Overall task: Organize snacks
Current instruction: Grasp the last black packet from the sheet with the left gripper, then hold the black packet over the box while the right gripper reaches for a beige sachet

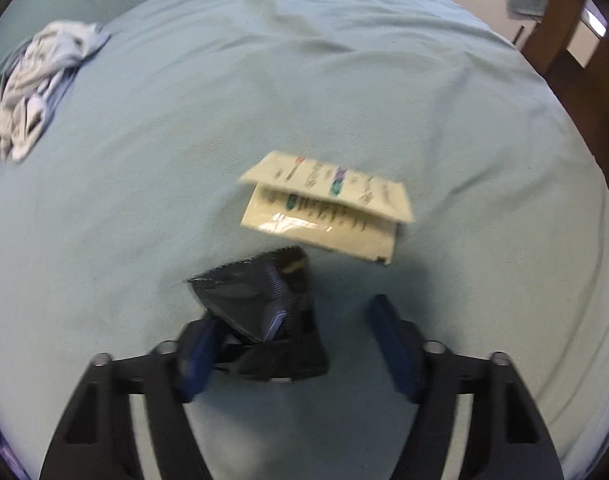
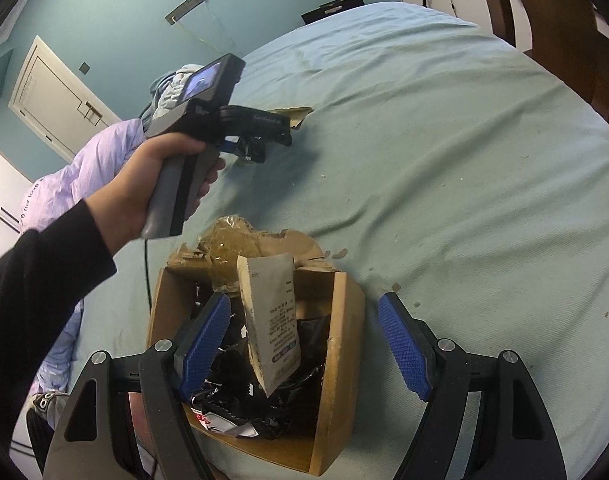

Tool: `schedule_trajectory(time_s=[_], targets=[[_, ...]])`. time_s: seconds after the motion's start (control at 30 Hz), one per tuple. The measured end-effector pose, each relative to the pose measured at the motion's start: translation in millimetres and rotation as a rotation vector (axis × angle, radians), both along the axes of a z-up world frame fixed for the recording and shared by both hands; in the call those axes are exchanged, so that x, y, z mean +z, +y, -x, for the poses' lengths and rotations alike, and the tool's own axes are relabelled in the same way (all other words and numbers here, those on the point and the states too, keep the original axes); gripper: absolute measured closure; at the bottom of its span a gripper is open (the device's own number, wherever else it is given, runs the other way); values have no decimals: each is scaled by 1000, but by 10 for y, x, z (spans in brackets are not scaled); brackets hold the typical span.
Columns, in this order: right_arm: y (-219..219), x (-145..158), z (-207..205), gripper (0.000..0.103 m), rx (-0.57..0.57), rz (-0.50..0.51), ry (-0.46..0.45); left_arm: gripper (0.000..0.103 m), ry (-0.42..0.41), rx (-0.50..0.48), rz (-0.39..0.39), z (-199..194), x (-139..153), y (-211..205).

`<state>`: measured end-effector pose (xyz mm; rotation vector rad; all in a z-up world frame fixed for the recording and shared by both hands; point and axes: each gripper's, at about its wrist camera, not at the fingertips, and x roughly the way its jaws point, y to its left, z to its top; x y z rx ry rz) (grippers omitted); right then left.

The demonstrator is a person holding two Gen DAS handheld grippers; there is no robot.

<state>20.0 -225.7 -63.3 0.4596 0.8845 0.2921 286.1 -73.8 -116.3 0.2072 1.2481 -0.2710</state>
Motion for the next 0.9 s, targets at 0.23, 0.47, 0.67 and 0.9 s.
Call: schedule_trajectory(time_s=[0.23,0.47,0.67,0.9], targets=[[23,44,61,27,-28,42,-30,69,13,16,60,296,298,86],[-3,143,255,27,-75,59,-94,69,-79,-78,22,1125,910,192],[18,215,420,27,-118,104,-134,69,-148,-96,127,2066,1386,424],[-6,239,533,27,-171,114,-139,68,-113,-97,261,2806,1322,618]])
